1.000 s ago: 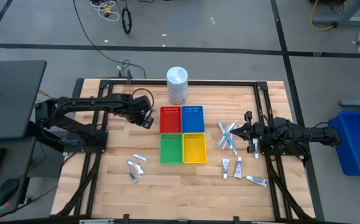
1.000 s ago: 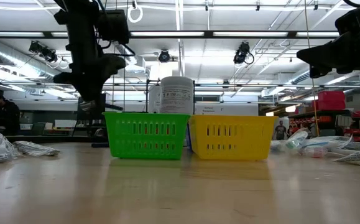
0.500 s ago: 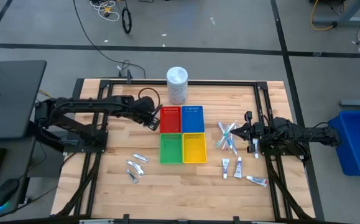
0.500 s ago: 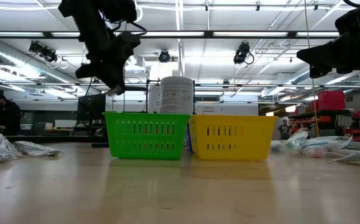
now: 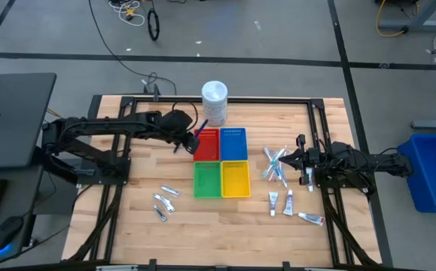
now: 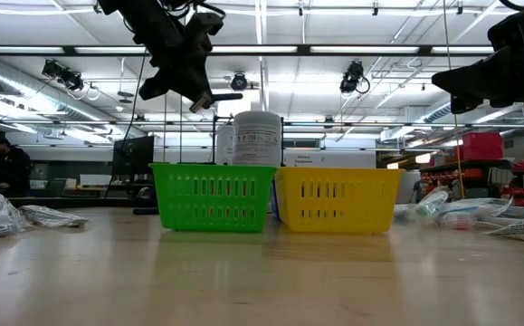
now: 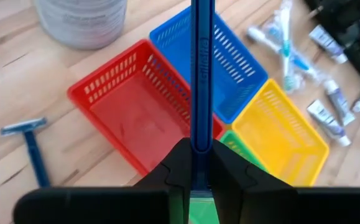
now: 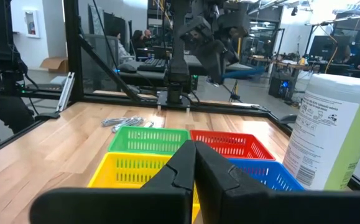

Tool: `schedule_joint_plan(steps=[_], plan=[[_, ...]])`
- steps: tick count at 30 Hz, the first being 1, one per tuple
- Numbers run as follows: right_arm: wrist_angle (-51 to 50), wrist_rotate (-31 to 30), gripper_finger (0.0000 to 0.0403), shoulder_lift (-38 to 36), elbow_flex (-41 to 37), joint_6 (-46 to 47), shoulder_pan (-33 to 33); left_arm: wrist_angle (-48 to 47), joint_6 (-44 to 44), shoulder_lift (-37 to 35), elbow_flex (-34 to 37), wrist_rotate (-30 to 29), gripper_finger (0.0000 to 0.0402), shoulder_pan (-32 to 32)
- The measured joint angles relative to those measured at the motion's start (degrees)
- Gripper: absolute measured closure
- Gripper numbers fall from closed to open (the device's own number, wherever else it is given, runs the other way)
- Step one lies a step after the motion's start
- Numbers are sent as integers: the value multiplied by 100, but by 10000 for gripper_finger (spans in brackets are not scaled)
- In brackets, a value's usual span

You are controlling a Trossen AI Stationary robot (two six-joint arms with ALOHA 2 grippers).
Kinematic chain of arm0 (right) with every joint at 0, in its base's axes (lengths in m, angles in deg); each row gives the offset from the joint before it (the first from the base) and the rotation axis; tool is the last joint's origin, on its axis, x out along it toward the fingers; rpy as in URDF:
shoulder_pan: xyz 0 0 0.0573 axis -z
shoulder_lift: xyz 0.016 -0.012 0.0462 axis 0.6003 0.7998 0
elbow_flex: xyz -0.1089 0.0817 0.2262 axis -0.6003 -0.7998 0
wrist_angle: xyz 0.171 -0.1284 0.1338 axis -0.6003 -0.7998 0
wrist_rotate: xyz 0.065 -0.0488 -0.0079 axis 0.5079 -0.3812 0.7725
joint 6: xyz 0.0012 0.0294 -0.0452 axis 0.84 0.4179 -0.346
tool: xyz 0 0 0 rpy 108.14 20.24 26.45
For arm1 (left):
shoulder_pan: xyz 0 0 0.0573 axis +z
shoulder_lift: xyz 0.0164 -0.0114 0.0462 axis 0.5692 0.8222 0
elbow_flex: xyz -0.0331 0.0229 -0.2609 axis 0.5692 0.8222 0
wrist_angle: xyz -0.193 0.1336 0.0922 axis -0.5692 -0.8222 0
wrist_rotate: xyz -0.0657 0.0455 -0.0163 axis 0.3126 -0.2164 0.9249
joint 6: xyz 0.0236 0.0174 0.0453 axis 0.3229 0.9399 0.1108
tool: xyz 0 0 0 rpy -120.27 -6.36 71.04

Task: Pick & Place Travel size toiletries
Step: Put the left blue razor into the red bin

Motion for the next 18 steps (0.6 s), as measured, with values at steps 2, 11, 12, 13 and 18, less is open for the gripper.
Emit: schedule_joint_plan(steps=[2, 11, 12, 13, 18], plan=[[0, 0, 390, 0, 2, 0, 2, 85, -39, 19, 0, 2, 361, 0], [2, 0, 390, 0, 0, -1, 1, 344, -34, 244, 9, 71, 353, 0], [3, 2, 389, 0, 0, -2, 2, 472, -34, 312, -6, 76, 355, 0], [4, 2, 389, 0, 0, 0, 0, 469, -32, 360, -2, 95, 357, 0], [42, 2, 390, 30, 2, -1, 0, 698, -28, 717, 9, 57, 361, -11]])
